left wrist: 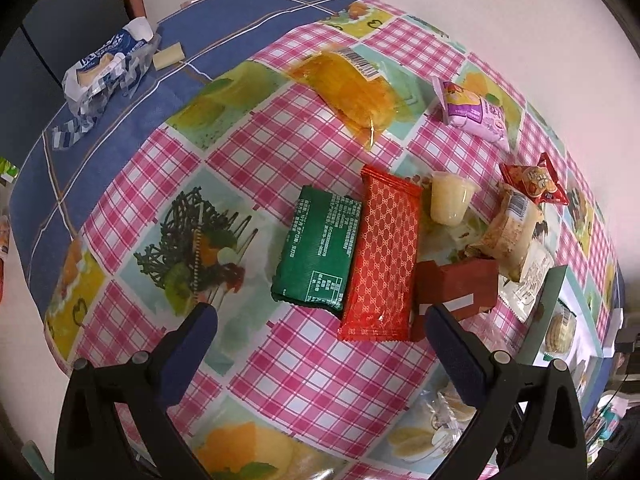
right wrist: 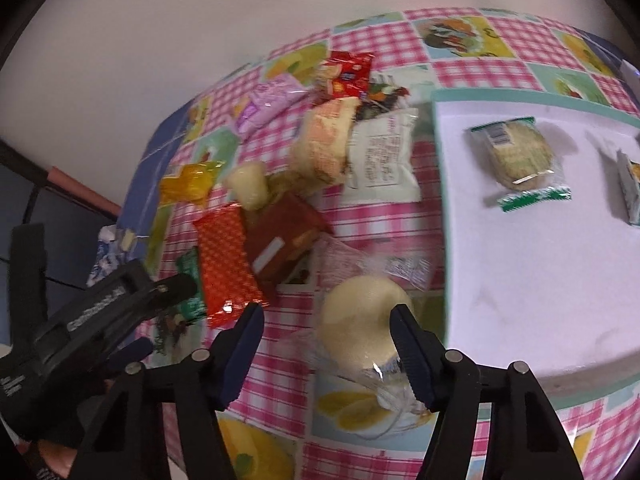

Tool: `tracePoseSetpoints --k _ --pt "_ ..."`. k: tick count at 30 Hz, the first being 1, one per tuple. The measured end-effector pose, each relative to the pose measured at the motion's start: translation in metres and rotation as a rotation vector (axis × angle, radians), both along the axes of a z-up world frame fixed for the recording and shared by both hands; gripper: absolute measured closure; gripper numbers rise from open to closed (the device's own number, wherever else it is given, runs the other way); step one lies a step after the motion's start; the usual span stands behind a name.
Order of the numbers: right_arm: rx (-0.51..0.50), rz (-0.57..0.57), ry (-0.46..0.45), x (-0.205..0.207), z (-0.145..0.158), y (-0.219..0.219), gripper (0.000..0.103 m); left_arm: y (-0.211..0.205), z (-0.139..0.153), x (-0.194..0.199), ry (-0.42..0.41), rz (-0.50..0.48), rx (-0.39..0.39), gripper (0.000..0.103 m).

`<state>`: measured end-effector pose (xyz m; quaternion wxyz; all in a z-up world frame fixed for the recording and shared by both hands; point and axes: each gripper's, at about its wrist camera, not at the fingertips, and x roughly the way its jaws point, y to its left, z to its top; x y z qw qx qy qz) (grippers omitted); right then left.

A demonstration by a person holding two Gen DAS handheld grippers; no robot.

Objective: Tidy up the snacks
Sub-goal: 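Grasp the yellow bun bag with the right tool while the left grasps the green packet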

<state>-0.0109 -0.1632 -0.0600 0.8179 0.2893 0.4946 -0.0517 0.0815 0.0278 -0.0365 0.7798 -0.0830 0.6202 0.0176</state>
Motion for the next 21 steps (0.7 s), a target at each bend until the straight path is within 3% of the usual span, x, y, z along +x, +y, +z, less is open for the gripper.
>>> tracePoseSetpoints --k 5,14,21 --pt "-0.052 -0.037 0.054 0.001 -0.009 -0.004 0.035 0.005 -0.005 0.004 0.015 0.014 -0.014 0.0" --pt "-0.045 -0.039 0.08 0.007 -0.018 -0.004 0.037 -0.001 -0.019 0.018 0.026 0.005 -0.02 0.0" --pt "-0.067 -0.017 0.09 0.016 -0.023 -0.003 0.036 -0.038 -0.023 0.024 -0.012 -0.081 0.063 0.0"
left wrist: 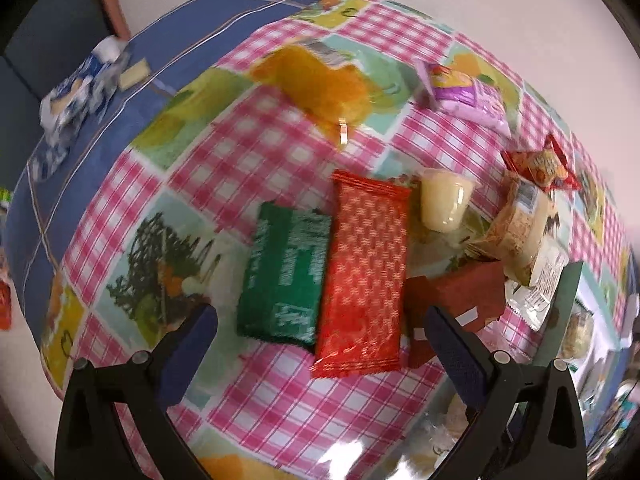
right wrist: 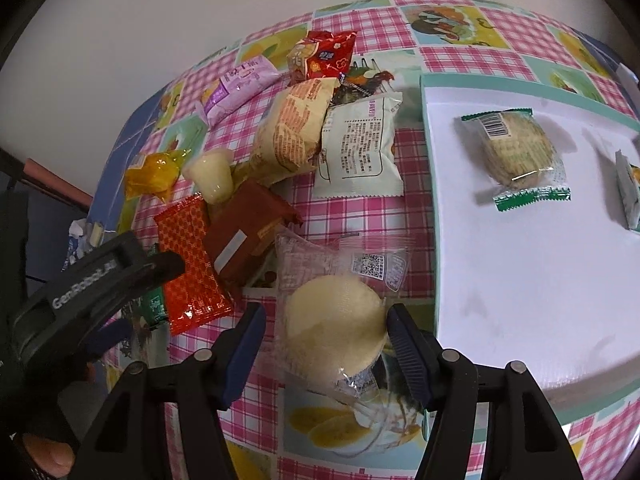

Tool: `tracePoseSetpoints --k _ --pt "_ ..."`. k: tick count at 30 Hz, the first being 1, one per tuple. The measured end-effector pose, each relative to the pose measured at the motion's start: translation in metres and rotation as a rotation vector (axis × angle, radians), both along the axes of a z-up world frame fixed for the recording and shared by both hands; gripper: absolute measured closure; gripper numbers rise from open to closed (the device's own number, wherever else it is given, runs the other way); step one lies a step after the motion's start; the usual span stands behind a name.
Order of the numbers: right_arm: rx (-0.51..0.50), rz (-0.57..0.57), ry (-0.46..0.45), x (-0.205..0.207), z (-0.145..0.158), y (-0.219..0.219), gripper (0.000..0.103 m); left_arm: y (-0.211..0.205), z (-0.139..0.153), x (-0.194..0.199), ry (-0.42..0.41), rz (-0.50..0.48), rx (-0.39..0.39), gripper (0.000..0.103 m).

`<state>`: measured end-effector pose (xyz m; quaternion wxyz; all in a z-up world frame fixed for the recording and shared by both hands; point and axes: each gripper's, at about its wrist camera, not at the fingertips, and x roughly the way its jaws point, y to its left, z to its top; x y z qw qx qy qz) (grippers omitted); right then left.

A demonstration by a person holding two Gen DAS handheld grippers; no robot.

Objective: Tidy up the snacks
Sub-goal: 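Grasp the yellow bun bag with the right tool while the left grasps the green packet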

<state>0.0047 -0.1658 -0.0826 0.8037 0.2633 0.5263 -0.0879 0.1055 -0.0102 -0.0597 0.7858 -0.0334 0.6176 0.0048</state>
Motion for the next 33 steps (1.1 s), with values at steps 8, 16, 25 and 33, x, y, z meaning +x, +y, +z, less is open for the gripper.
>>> tracePoseSetpoints --k 8,16,25,33 --pt "0.001 0.008 0.02 0.007 -0.008 -0.001 0.036 -0.04 -0.008 0.012 -0.026 -0.06 0.026 0.001" --pt "-0.025 0.023 0.031 0.01 -0.009 0.001 0.036 -0.051 -0.007 0.026 -0.046 -0.031 0.015 0.001" --pt "-0.024 0.024 0.032 0.01 -0.01 0.001 0.038 -0.033 -0.018 0.038 -0.002 0.054 0.049 0.002" --pt "-0.025 0.026 0.034 0.01 -0.01 0.0 0.038 -0.009 -0.018 0.036 0.01 0.118 -0.028 0.024"
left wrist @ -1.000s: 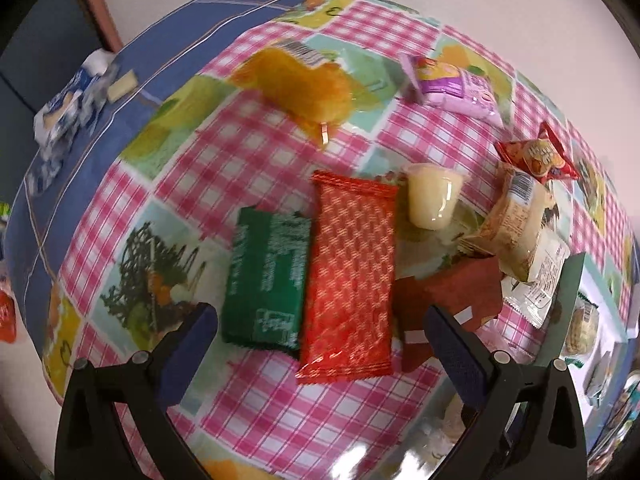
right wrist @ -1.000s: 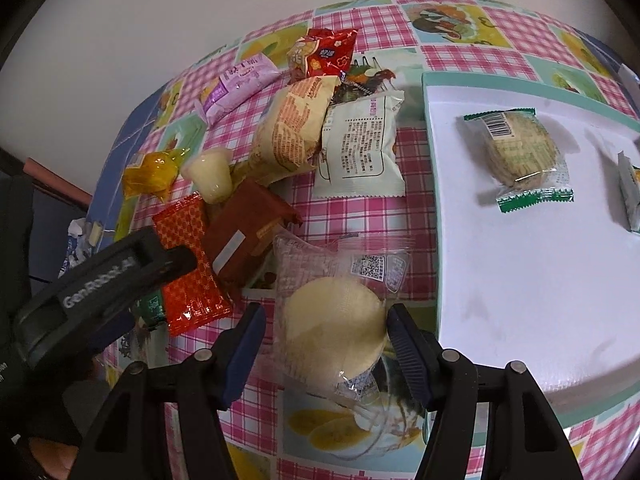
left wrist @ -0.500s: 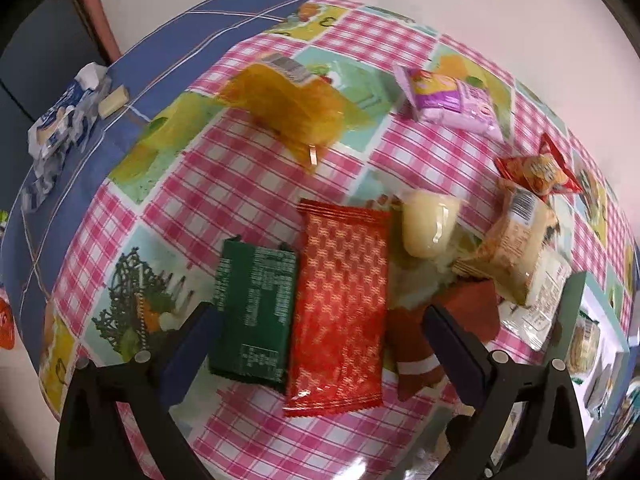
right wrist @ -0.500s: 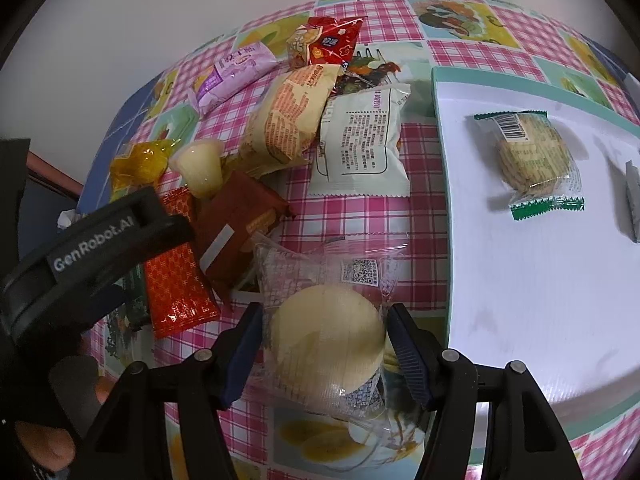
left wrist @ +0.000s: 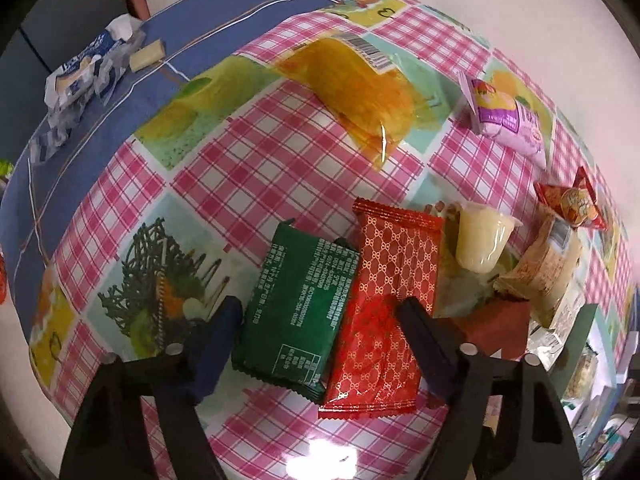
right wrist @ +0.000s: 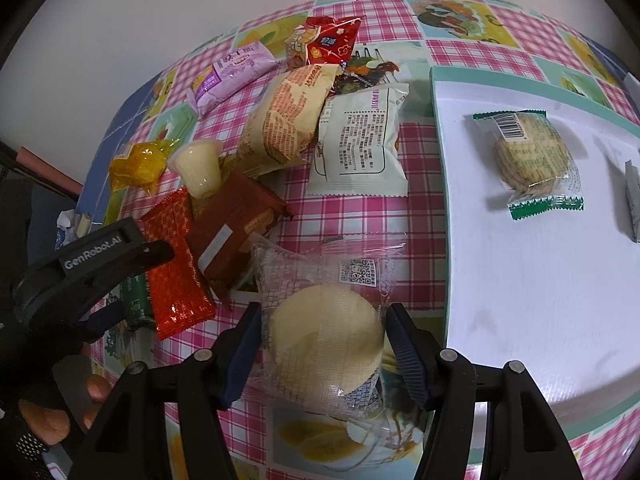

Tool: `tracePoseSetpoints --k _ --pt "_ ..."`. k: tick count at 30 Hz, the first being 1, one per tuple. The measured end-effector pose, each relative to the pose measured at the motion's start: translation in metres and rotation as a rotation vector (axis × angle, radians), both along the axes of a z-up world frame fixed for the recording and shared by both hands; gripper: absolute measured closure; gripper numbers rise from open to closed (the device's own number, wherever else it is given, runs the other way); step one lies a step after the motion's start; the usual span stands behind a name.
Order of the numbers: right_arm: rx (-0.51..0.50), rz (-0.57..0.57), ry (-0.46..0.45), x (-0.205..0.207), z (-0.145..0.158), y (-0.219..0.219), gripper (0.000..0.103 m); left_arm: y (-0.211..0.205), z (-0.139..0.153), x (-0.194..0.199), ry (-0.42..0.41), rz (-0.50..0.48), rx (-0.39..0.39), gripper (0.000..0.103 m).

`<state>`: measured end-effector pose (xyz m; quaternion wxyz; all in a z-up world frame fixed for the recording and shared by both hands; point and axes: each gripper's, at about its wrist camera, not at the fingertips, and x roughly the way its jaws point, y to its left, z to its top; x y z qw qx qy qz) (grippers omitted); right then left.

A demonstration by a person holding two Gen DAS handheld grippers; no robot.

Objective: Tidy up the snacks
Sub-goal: 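Grasp the yellow bun bag with the right tool while the left grasps the green packet, then carry the bun bag and green packet into the white tray and open both tools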

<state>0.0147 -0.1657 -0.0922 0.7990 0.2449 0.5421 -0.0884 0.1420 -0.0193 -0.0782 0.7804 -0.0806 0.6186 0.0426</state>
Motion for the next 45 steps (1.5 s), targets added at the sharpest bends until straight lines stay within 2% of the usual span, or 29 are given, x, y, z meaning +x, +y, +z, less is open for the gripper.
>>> tracePoseSetpoints --k 9,14,19,22,28,32,36,42,45 --pt "0.0 0.001 0.0 0.0 0.0 0.0 0.038 0.068 0.013 -0.011 0.007 0.056 -0.02 0.044" --pt "-0.002 0.004 0.001 -0.001 -0.001 -0.001 0.038 0.085 0.004 -0.015 0.043 0.043 -0.002 0.049" --pt "-0.025 0.017 0.009 0.0 -0.003 0.002 0.038 0.076 -0.006 -0.021 0.034 0.014 0.053 0.05" --pt "-0.061 0.034 0.021 0.001 -0.003 0.007 0.038 0.068 -0.006 -0.023 0.014 0.006 0.078 0.056" --pt "-0.145 0.078 0.044 0.004 -0.005 0.021 0.038 0.053 -0.01 -0.021 0.001 -0.022 0.125 0.059" --pt "-0.205 0.108 0.059 0.006 -0.006 0.033 0.038 0.044 -0.009 -0.02 0.001 -0.021 0.129 0.059" --pt "-0.301 0.153 0.077 0.006 -0.008 0.051 0.038 0.029 -0.019 -0.016 -0.006 -0.033 0.153 0.059" --pt "-0.291 0.146 0.077 0.003 -0.008 0.053 0.038 0.019 -0.011 -0.018 -0.01 -0.04 0.17 0.06" --pt "-0.276 0.133 0.078 0.002 -0.005 0.051 0.045 0.022 -0.012 -0.017 -0.004 -0.034 0.138 0.061"
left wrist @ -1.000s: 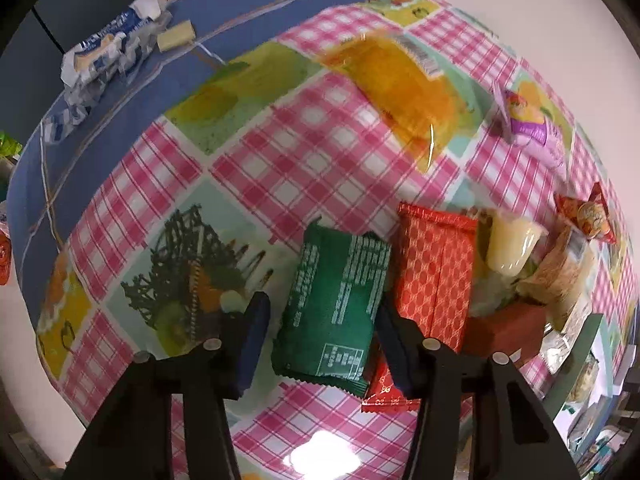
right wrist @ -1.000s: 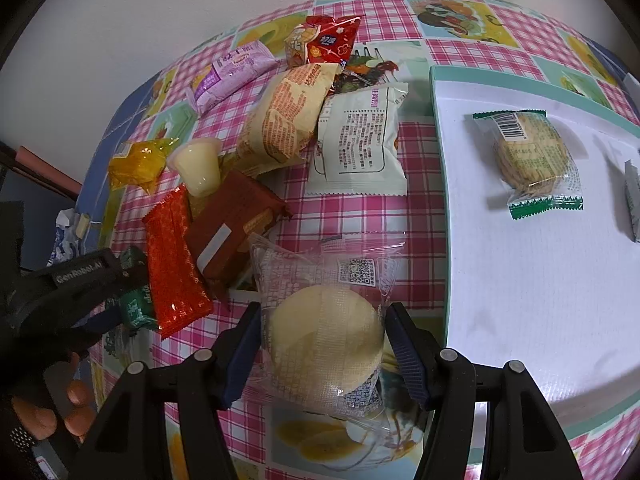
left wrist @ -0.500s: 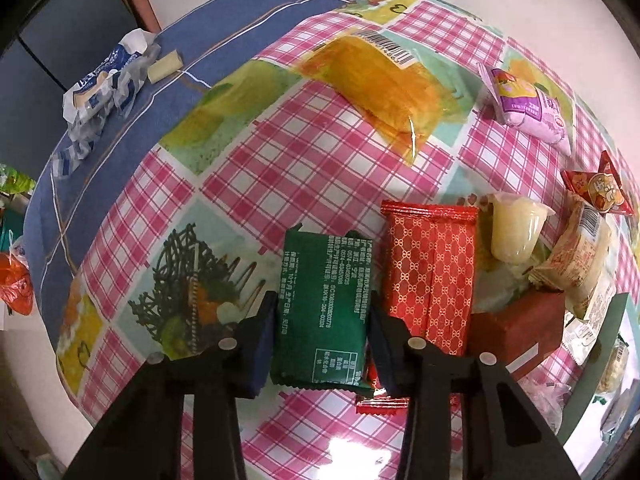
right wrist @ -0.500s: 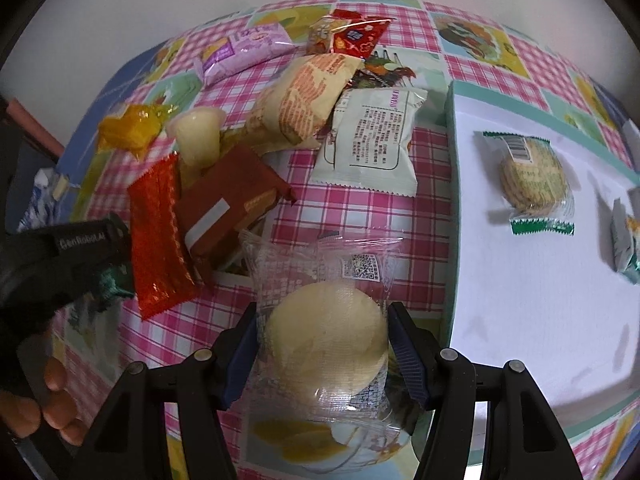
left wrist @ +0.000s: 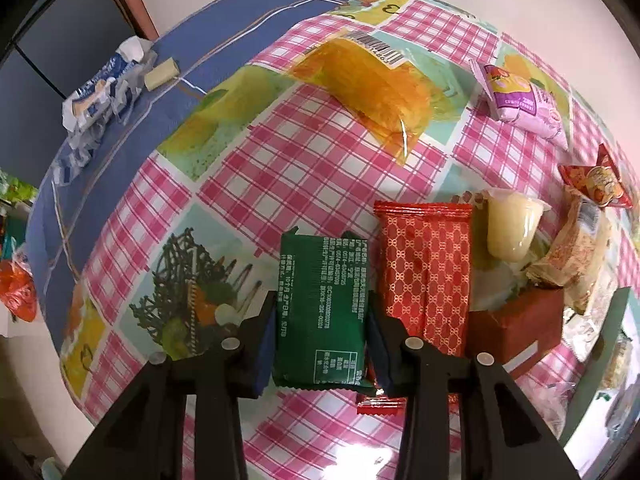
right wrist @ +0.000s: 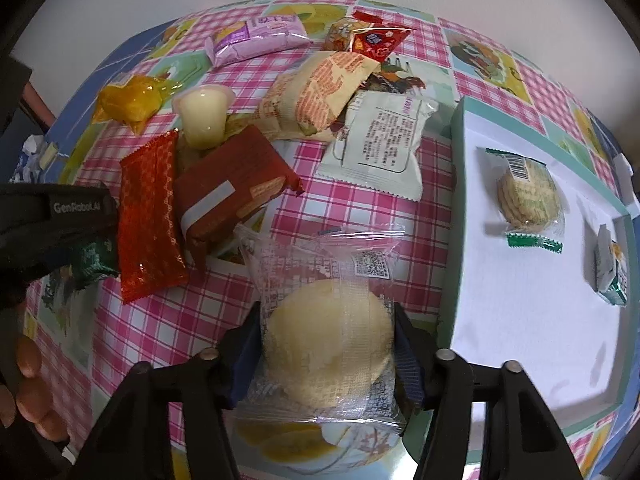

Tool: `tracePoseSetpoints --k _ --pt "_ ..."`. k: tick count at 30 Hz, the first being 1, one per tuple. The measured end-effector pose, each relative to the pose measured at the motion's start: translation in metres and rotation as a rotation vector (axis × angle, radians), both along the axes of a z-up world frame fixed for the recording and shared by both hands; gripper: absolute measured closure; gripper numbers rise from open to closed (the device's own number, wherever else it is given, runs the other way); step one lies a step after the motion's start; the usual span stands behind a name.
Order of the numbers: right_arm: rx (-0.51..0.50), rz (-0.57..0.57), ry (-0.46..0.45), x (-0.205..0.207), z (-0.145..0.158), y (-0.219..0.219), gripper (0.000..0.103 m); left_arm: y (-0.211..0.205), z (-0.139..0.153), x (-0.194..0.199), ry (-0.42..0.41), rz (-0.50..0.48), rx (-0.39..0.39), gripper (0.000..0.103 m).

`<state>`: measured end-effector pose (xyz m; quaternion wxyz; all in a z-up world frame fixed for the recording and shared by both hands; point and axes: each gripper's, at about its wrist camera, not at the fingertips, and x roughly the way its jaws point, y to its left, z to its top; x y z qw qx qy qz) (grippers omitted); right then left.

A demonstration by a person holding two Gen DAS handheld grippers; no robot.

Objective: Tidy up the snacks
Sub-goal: 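Carry the bun bag and green packet into the white tray and open both tools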

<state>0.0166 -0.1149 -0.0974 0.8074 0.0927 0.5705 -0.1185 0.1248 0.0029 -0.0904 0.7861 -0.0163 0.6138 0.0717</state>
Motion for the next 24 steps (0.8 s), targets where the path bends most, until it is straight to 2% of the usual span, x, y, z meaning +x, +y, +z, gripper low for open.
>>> tracePoseSetpoints --k 6,17,20,24 --pt "0.063 -0.032 -0.016 0.0 0.009 -0.021 0.046 0.01 0.007 -0.001 -0.014 0.012 -0.045 0.061" --pt "0.113 -0.089 -0.134 -0.013 0.06 -0.046 0.046 0.008 0.066 -0.017 -0.147 -0.03 -0.122 0.061" --pt "0.11 -0.144 -0.149 -0.018 0.063 -0.057 0.046 -0.002 0.079 -0.023 -0.176 -0.058 -0.117 0.061" --pt "0.058 -0.268 -0.136 -0.033 0.064 -0.095 0.046 -0.026 0.082 -0.028 -0.178 -0.129 -0.122 0.061"
